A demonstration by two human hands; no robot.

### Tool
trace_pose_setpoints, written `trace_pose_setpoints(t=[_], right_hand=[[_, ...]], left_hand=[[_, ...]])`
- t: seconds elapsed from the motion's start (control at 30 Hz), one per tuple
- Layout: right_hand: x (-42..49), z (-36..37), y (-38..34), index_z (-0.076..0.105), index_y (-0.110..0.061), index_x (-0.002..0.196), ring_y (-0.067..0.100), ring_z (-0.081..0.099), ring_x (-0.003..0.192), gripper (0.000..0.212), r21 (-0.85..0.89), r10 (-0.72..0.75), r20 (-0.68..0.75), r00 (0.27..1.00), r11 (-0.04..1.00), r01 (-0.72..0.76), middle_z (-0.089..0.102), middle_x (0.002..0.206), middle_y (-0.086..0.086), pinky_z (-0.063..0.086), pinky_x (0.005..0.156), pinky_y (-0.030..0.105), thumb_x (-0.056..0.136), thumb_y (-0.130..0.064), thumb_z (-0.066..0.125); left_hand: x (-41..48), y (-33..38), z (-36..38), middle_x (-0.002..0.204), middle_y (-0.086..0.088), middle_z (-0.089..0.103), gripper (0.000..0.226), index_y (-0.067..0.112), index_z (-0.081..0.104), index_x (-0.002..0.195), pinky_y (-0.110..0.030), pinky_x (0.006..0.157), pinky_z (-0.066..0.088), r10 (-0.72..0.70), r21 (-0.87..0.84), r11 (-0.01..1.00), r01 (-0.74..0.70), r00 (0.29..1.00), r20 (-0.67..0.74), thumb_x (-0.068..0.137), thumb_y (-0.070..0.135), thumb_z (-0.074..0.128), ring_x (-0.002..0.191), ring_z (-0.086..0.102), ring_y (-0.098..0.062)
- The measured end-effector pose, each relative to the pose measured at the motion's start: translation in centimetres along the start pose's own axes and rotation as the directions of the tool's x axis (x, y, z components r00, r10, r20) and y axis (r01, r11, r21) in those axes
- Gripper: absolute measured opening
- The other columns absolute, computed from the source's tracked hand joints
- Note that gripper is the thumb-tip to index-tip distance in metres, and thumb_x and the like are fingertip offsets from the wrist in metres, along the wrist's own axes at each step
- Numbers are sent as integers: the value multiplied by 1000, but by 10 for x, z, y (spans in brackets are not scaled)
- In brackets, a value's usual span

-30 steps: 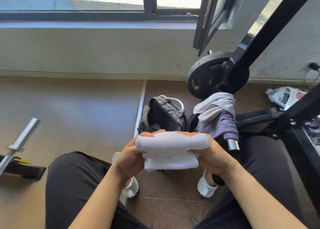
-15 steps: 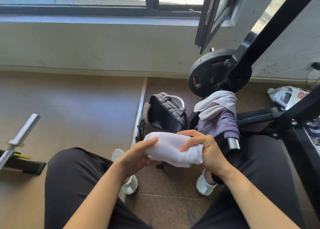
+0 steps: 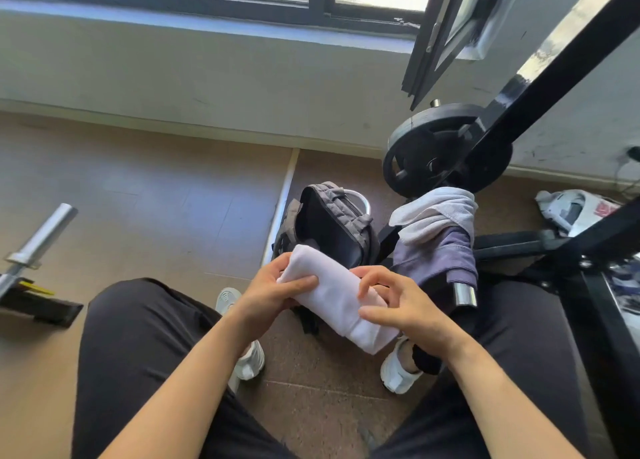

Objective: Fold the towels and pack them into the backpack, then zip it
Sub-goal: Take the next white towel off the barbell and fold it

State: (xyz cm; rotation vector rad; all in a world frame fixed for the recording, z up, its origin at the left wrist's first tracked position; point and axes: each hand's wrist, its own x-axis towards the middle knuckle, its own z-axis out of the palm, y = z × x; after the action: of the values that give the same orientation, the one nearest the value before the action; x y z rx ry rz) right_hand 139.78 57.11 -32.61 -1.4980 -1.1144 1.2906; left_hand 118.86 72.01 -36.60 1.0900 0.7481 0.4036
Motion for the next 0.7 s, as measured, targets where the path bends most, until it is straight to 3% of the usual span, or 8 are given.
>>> trace_pose_setpoints(t=[0.1, 0.2, 0.3, 0.4, 0.53, 0.6, 0.7], right_hand=[[-1, 14, -3, 60, -32, 137, 0, 32, 146, 63, -130, -45, 110, 993, 990, 60, 37, 157, -12, 28, 122, 30, 82, -10, 82], [0, 29, -4, 42, -35, 152, 0, 29, 147, 82, -242, -77, 238, 968, 961, 136, 32, 158, -11, 23, 120, 19, 85, -7, 79], [1, 33, -2, 39, -48, 149, -1, 40, 137, 87, -311, -31, 203, 979, 946, 95, 40, 144, -10, 31, 116, 19, 82, -6, 75], [4, 29, 1, 42, -53, 144, 3, 47, 129, 86, -346, 21, 167, 986, 937, 39, 45, 135, -7, 36, 111, 21, 78, -7, 74], [14, 23, 16, 48, -47, 141, 7, 51, 118, 79, -427, 57, 58, 997, 904, -27, 47, 125, -4, 39, 102, 12, 76, -9, 74], [19, 18, 25, 47, -45, 142, 10, 50, 112, 76, -494, 79, -28, 996, 865, -83, 44, 123, -3, 35, 91, 2, 78, -13, 73], [28, 7, 35, 45, -48, 142, 11, 49, 110, 75, -497, 88, -168, 982, 853, -162, 42, 121, -4, 35, 84, 2, 79, -16, 73]], left_hand=[[0, 2, -1, 121, -21, 70, 43, 13, 67, 125, -48, 94, 53, 3, 29, 1000, -5, 999, 39, 84, 19, 79, 109, 68, -29], [-1, 0, 1, 116, -14, 72, 44, 11, 67, 125, -42, 95, 51, 1, 60, 998, -8, 994, 110, 85, 24, 80, 108, 66, -24], [-1, -6, 3, 123, -14, 70, 51, 13, 63, 132, -42, 98, 50, -15, 89, 996, 3, 990, 139, 87, 34, 78, 114, 64, -23], [2, -10, 6, 137, -9, 64, 57, 26, 53, 143, -36, 97, 53, -57, 112, 993, 40, 986, 158, 89, 24, 72, 125, 62, -21], [14, -8, 11, 136, -2, 59, 77, 31, 48, 144, -43, 99, 56, -134, 244, 961, 129, 991, 2, 69, 24, 66, 121, 62, -22], [22, -1, 8, 135, -1, 57, 71, 27, 51, 141, -41, 97, 55, -122, 425, 892, 155, 987, -104, 72, 30, 66, 118, 60, -23], [42, 12, -3, 134, 0, 56, 41, 25, 60, 133, -29, 89, 51, -45, 689, 716, 112, 992, -115, 92, 24, 65, 114, 61, -22]])
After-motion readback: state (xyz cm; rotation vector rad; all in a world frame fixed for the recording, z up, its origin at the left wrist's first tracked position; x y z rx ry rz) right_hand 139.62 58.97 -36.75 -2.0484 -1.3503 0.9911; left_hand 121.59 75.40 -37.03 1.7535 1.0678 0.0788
